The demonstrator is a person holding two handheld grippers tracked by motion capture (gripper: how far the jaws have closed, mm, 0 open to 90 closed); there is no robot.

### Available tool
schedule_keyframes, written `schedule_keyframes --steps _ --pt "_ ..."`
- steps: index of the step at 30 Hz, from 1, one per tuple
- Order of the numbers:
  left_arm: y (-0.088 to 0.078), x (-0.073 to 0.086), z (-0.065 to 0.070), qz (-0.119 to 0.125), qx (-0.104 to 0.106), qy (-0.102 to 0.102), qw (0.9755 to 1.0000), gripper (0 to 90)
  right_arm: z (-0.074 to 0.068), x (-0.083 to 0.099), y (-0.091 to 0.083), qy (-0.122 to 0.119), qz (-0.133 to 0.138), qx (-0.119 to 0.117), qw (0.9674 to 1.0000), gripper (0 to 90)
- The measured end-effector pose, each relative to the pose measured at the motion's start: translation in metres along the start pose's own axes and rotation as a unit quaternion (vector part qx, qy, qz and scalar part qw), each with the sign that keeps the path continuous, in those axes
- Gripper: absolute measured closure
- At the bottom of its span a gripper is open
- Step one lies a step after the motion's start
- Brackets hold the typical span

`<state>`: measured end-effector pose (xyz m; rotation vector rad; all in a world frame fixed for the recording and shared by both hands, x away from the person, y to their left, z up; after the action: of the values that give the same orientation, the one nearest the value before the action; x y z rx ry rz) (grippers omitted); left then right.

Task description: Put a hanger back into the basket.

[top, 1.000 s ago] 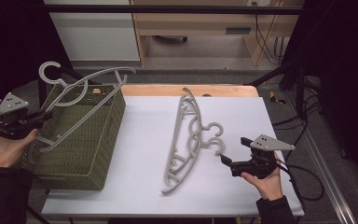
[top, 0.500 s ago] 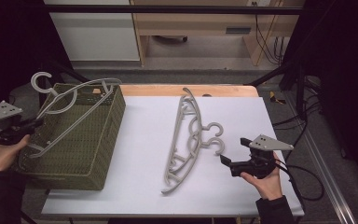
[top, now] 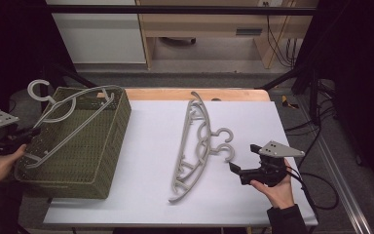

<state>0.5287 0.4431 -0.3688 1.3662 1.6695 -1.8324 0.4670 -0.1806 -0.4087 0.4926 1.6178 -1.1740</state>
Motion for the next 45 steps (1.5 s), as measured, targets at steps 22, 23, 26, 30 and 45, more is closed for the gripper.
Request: schedule_keyframes --steps 22,23,26,30,45 --pt "0.024 0.017 -0.002 -0.046 -0.007 0.014 0.9988 81.5 -0.001 0.001 0.001 -0.004 -0.002 -0.001 1.0 3.7" --pt "0.03 0.021 0.0 -0.05 -0.002 0.011 0.9987 81.4 -0.001 0.001 0.001 -0.004 -0.003 -0.001 1.0 3.7" --pt "0.037 0.026 0.003 -0.066 -0.001 0.011 0.9978 81.4 -0.001 0.001 0.001 -0.004 -0.003 -0.001 1.0 3.8" --pt "0.048 0.034 0.006 -0.108 -0.006 0.014 0.9941 81.0 -0.001 0.002 0.002 -0.007 -0.004 -0.003 1.0 3.9" --pt "0.022 0.017 0.02 -0.033 0.023 -0.031 0.9987 63.7 -0.001 0.001 0.002 0.001 -0.003 0.001 1.0 4.2"
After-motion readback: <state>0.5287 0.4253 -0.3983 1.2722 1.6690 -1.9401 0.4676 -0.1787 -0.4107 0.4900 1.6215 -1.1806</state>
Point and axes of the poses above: each handheld gripper's, and its own axes: y roughly forward along the jaws, x roughly out of its underside, z roughly to its right, the point moved 7 cm from there along y, roughly forward along the jaws, and after that the axes turned 10 degrees about x, right-handed, at the moved point
